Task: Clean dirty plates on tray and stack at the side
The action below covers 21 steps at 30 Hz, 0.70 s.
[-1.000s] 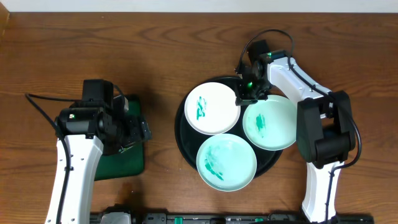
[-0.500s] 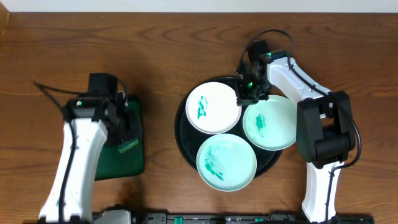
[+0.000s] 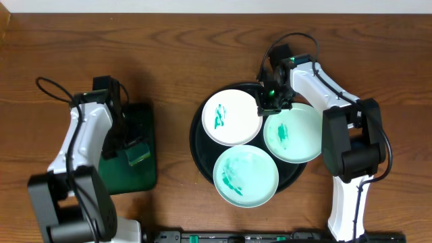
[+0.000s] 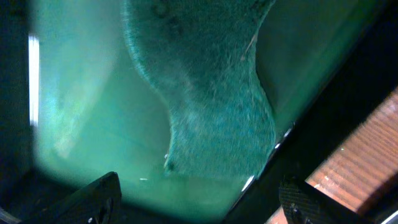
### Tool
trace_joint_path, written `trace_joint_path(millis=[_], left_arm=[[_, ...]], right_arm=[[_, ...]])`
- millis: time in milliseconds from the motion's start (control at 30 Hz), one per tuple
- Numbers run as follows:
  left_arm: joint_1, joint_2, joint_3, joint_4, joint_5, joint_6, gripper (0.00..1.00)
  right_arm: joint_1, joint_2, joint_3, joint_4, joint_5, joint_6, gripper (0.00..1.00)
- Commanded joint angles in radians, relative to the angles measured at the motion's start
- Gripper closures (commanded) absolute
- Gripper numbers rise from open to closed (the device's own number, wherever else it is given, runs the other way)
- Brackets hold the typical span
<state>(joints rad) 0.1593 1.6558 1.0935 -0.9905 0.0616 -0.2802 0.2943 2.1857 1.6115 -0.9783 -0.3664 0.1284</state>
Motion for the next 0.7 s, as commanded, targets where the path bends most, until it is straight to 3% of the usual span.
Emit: trace_joint_path(millis=[0,167,267,333,433,567,667], left_arm=[[0.004,0.051,0.021,0.015,0.063,0.026,0.2],[0.002,0.11,0.021,0.066,0.089,0.046,0.2],[0.002,0.131,0.021,0.08,0.089,0.042,0.4],[0.002,0.134,0.021,0.084,0.088,0.042,0.47],[0.002,0.134,0.021,0.1,0.088,0.042,0.39],[0.002,0.134,0.021,0.125,0.087,0.042,0.42],[0.003,0.134,0.021,0.141,0.084,0.042,0.35]], right_arm=[[0.0,0.002,0.016,-0.002,-0.001,-0.019,0.99],[0.0,0.002,0.016,-0.002,-0.001,-0.021,0.99],[0.0,0.002,0.016,-0.002,-0.001,-0.022,0.99],[-0.001,0.002,0.016,-0.001,-0.001,-0.024,0.99],[-0.001,0.002,0.016,-0.002,-0.001,-0.026,0.99],[-0.001,0.002,0.016,-0.005,-0.001,-0.026,0.99],[-0.001,0.002,0.016,-0.005,-0.001,-0.031,0.99]])
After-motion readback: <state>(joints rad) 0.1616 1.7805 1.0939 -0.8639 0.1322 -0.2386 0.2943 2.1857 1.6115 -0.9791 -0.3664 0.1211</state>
